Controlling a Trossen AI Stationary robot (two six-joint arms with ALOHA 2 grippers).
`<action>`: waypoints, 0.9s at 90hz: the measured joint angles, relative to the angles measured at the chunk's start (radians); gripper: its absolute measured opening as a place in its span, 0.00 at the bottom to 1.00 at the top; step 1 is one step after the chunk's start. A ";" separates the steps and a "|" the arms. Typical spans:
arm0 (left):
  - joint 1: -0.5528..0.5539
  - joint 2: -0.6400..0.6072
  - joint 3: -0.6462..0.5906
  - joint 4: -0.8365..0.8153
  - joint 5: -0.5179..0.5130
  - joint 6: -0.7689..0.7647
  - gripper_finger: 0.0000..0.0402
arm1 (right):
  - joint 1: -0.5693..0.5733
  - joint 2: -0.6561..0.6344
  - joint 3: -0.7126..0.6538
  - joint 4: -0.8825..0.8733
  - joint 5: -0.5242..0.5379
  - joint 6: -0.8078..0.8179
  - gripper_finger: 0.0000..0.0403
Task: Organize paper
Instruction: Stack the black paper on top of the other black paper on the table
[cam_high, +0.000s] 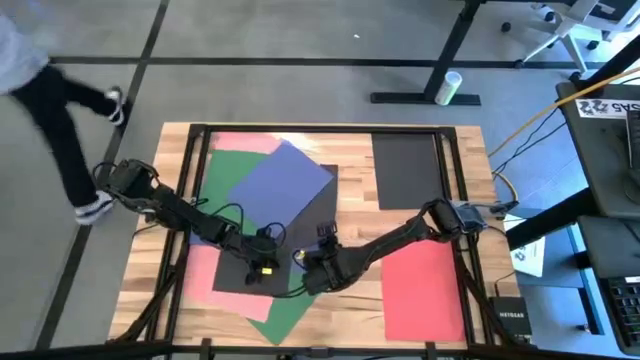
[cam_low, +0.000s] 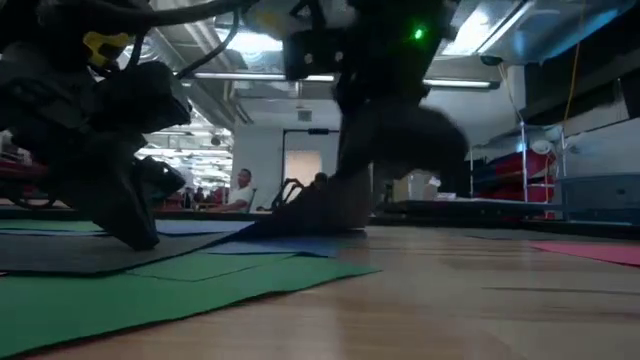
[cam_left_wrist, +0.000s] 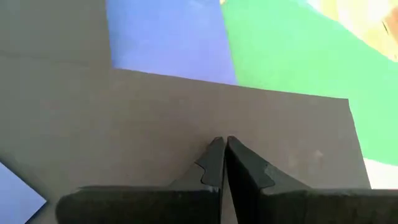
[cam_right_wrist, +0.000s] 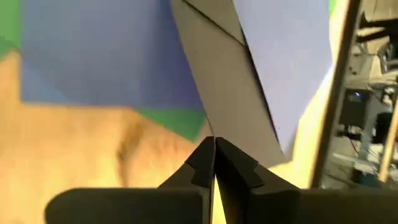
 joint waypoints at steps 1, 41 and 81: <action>0.000 0.000 0.000 0.000 0.000 0.000 0.00 | 0.000 0.000 0.004 -0.016 0.000 0.002 0.00; 0.000 0.000 0.000 0.002 -0.002 0.000 0.00 | 0.000 -0.002 0.109 -0.381 0.011 0.091 0.00; 0.000 0.000 0.000 0.006 -0.003 0.000 0.00 | 0.018 -0.179 0.105 -0.407 0.006 0.161 0.00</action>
